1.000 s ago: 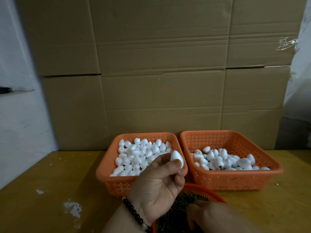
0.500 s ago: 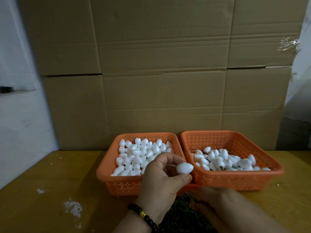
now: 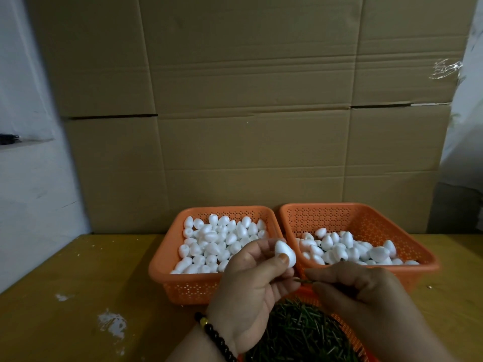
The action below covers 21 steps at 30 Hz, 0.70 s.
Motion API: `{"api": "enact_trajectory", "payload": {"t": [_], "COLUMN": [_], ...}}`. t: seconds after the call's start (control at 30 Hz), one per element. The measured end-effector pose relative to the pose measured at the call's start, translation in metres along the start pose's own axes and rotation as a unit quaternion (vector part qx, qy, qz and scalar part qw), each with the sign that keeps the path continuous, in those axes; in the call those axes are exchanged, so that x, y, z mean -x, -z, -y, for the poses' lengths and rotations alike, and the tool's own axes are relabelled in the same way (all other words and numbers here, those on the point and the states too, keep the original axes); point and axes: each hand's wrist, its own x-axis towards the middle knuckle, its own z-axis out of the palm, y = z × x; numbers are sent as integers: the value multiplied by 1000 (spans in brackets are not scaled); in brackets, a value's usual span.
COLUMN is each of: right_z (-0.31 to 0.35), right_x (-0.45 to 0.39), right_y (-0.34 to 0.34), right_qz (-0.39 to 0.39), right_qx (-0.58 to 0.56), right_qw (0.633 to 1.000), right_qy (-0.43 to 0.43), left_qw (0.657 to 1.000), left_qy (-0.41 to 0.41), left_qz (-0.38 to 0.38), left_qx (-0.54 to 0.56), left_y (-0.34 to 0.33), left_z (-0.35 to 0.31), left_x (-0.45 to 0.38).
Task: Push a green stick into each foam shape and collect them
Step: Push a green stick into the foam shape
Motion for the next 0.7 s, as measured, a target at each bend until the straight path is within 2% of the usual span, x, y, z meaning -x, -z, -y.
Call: {"api": "enact_trajectory", "payload": {"t": [0.1, 0.3, 0.4, 0.53, 0.7], "right_z": [3, 3, 0, -1, -2], "right_x": [0, 0, 1, 1, 0], "right_y": [0, 0, -2, -3, -3], "right_qz": [-17, -76, -116, -165, -171], "right_qx": [-50, -74, -55, 11, 109], "right_qw": [998, 994, 991, 980, 962], "right_qy": [-21, -5, 31, 107, 183], "left_qw": [996, 975, 969, 968, 968], "left_qy": [46, 111, 146, 151, 146], "left_qz": [20, 38, 48, 50, 37], "left_qx": [75, 187, 195, 196, 201], "left_y": [0, 4, 6, 4, -1], "left_z": [-4, -7, -5, -2, 0], "left_x": [1, -1, -1, 0, 2]}}
